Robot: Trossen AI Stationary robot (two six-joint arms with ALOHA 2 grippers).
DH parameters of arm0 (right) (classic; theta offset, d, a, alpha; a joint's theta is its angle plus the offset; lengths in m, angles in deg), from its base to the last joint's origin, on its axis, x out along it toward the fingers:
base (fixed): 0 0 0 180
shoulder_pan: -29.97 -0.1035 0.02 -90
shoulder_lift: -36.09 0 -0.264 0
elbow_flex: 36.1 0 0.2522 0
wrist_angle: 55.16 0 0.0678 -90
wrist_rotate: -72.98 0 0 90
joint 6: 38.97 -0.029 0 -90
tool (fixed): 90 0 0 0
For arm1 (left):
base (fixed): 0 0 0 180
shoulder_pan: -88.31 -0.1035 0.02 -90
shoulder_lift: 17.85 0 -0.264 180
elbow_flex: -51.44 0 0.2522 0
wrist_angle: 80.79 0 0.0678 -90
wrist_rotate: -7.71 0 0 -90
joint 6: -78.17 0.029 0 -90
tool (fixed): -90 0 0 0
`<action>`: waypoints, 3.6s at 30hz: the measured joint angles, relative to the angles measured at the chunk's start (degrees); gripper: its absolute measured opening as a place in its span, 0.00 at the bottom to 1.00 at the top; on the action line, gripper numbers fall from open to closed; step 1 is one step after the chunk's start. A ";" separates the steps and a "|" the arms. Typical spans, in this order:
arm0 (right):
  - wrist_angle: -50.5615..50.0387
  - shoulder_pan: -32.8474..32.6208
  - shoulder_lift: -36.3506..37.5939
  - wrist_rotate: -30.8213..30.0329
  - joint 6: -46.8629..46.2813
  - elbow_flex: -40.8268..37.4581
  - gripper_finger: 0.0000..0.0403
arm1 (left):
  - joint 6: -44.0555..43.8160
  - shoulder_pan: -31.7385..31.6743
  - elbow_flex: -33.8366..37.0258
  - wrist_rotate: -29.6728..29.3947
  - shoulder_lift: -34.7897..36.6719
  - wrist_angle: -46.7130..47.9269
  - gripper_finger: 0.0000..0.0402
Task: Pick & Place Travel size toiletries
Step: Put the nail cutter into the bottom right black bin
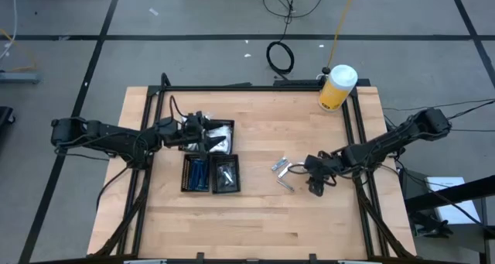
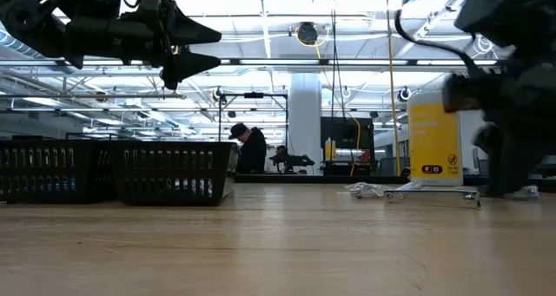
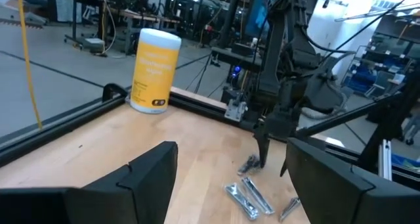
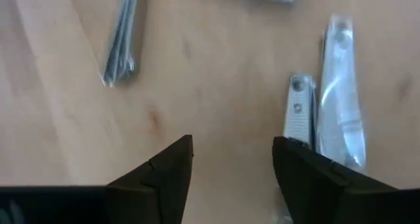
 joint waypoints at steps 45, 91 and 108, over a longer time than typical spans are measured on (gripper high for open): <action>-0.11 2.46 6.03 1.32 14.93 -1.82 0.31 | 0.33 0.07 0.00 -0.59 -0.03 0.22 0.69; 5.04 9.48 6.01 6.02 24.59 0.20 0.42 | 0.35 0.06 0.00 -0.61 -0.03 0.68 0.71; 2.23 3.84 6.12 5.90 28.14 -4.11 0.52 | 0.61 0.04 0.00 -0.59 -0.03 0.66 0.70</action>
